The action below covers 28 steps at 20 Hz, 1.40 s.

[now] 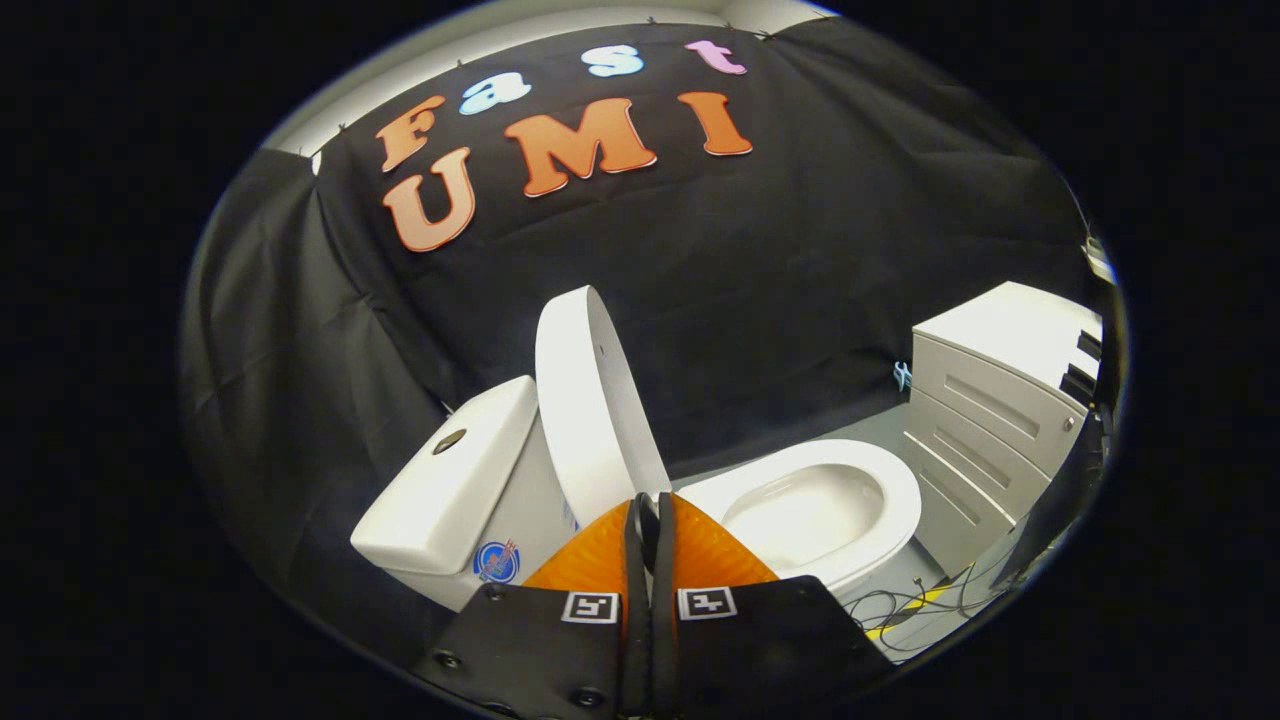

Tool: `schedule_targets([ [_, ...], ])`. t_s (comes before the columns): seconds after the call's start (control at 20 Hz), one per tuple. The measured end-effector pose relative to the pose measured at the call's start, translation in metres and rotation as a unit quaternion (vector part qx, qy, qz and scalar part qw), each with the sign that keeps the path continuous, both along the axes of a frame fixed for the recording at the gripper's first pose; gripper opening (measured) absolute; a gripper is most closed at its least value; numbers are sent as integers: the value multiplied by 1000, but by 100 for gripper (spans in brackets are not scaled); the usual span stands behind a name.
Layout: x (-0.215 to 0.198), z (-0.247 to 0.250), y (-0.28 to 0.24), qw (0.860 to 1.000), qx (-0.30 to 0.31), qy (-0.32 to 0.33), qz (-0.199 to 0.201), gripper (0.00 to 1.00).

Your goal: Open the toilet lid.

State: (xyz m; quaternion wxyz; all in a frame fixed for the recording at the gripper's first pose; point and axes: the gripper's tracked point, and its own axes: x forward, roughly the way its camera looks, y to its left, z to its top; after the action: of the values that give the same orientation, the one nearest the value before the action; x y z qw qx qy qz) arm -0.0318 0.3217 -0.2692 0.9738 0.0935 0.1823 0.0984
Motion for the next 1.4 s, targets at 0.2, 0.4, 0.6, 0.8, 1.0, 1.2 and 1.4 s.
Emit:
schedule_targets([
  [0.2, -11, -2, 35, 999, -36, -9, 38, 8],
  [0.4, -20, -10, 61, 997, -45, -7, 59, 8],
  [0.6, -26, -13, 78, 994, -78, -15, 71, 8],
  [0.8, -26, -17, 81, 990, -116, -25, 73, 8],
  [1.0, -26, -15, 81, 984, -156, -41, 80, 8],
  [1.2, -30, -27, 84, 985, -143, -21, 98, 24],
  [1.4, -32, -12, 78, 986, -132, -33, 92, 24],
])
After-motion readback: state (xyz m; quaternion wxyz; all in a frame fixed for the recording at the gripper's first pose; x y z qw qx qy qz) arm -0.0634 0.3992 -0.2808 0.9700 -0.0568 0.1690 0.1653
